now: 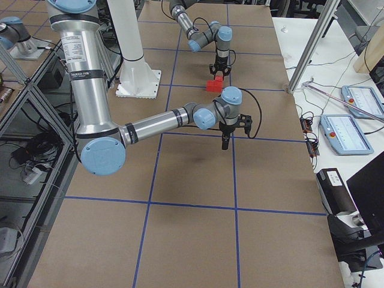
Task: Form red blocks into L shape at center
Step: 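Lower the cube against the pair's far cube and open the left gripper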
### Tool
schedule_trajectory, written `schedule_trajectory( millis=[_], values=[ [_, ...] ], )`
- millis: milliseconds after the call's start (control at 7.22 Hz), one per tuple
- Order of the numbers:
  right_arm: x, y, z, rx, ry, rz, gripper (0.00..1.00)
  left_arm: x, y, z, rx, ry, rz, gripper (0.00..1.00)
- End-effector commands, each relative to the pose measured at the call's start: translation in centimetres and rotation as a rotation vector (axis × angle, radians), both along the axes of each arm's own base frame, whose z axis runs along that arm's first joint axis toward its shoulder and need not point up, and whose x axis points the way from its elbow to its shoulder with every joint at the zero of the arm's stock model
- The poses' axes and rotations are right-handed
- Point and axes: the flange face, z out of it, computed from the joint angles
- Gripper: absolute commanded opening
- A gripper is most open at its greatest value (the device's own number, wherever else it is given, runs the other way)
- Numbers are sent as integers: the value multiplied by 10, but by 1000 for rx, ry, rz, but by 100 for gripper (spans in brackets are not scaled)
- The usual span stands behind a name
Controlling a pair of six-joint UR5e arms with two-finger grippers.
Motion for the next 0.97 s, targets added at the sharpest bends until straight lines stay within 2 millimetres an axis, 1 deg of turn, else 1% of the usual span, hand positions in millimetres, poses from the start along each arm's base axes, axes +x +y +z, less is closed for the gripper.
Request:
schedule_trajectory(
  millis=[0, 277, 554, 831],
  values=[
    [0, 0, 0, 0, 0, 0, 100, 2, 2, 0, -1, 0, 0, 99],
    [0, 0, 0, 0, 0, 0, 100, 2, 2, -1, -1, 2, 1, 100],
    [0, 0, 0, 0, 0, 0, 100, 2, 2, -7, 3, 8, 1, 100],
    [1, 0, 1, 0, 1, 0, 100, -7, 2, -15, 5, 27, 17, 100]
  ],
)
